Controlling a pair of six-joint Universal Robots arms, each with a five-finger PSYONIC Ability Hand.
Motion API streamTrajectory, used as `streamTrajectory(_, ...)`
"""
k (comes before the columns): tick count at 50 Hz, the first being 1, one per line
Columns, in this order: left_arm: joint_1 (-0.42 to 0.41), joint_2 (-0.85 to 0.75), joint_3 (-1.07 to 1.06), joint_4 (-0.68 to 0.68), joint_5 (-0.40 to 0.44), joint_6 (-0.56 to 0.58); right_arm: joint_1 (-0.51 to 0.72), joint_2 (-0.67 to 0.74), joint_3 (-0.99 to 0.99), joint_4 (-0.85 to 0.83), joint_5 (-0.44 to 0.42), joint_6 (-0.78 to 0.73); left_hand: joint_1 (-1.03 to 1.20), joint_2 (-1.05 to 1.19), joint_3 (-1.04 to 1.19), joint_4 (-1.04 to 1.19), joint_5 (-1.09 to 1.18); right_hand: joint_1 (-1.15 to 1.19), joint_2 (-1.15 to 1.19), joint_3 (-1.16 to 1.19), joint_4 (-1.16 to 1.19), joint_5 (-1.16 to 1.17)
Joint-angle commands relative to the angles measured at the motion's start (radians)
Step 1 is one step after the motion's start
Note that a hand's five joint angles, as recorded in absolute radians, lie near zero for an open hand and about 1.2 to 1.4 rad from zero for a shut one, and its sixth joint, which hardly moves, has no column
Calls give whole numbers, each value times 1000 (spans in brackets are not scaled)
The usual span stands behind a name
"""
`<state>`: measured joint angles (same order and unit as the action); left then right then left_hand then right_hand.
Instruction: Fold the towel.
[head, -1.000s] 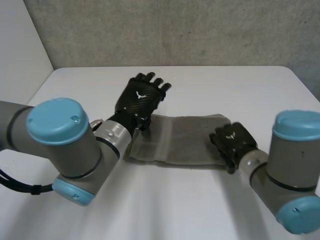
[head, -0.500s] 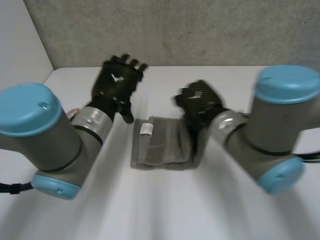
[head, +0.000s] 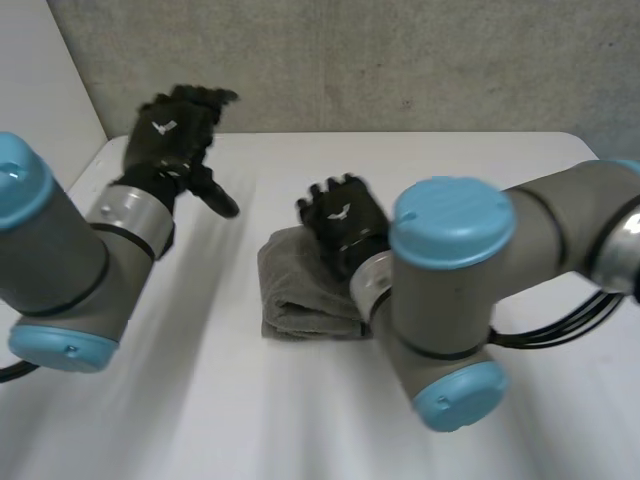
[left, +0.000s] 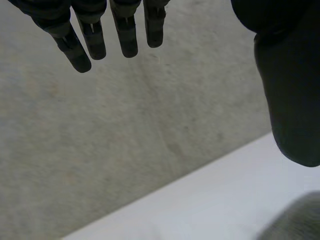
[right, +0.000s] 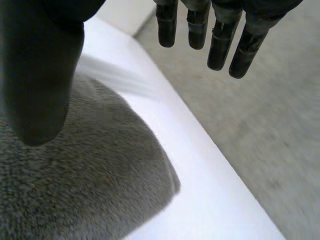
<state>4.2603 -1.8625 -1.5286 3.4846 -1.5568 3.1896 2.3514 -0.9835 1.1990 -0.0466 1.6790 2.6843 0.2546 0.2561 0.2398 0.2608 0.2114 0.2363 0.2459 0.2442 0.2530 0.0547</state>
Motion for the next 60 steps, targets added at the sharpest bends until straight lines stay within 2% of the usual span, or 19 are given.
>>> streamTrajectory(1,-82,-122,4,-2,18,13,-72,-43,56,11,-51,131,-68,-69,-53,-74,-199,-62,-71,-70,-79,-55)
streamTrajectory(3,-89,-150,1,-5,18,15,-80,-3,60,13,-87,134,-65,-66,-50,-71,-196,-62,-71,-70,-79,-55)
streamTrajectory(9,-111,-253,-4,-53,14,71,-115,140,34,30,-96,129,-59,-60,-44,-65,-190,-62,-71,-70,-79,-55)
streamTrajectory(12,-112,-280,-2,-78,9,122,-119,155,27,39,-99,132,-59,-60,-44,-65,-190,-62,-71,-70,-79,-55)
streamTrajectory(18,-115,-264,2,-91,6,145,-141,148,20,64,-104,141,-62,-63,-47,-68,-193,-62,-71,-70,-79,-55)
streamTrajectory(21,-122,-245,8,-91,6,145,-144,80,25,77,-104,149,-65,-66,-50,-71,-196,-62,-71,-70,-79,-55)
streamTrajectory(26,-134,-92,53,-99,6,145,-149,-60,42,79,-91,189,-65,-66,-50,-71,-196,-62,-71,-70,-79,-55)
streamTrajectory(32,-132,37,130,-183,-8,141,-204,-246,39,80,-15,295,-59,-60,-44,-65,-190,-62,-71,-70,-79,-55)
streamTrajectory(34,-125,97,192,-260,-66,127,-230,-296,34,85,15,305,-59,-60,-44,-65,-190,-62,-71,-70,-79,-55)
streamTrajectory(35,-125,97,192,-260,-66,127,-248,-334,31,90,39,307,-59,-60,-44,-65,-190,-62,-71,-70,-79,-55)
streamTrajectory(37,-117,126,252,-327,-161,98,-263,-361,27,102,63,305,-59,-60,-44,-65,-190,-62,-71,-70,-79,-55)
streamTrajectory(40,-96,129,300,-386,-239,79,-280,-377,22,119,76,305,-65,-66,-50,-71,-196,-62,-71,-70,-79,-55)
streamTrajectory(43,-85,131,315,-426,-259,75,-294,-377,17,126,76,304,-65,-66,-50,-71,-196,-62,-71,-70,-79,-55)
streamTrajectory(46,-66,135,331,-493,-249,66,-302,-377,14,136,74,302,-65,-66,-50,-71,-196,-62,-71,-70,-79,-55)
streamTrajectory(60,-46,135,329,-524,-186,18,-302,-379,7,142,61,301,-59,-60,-44,-65,-190,-62,-71,-70,-79,-55)
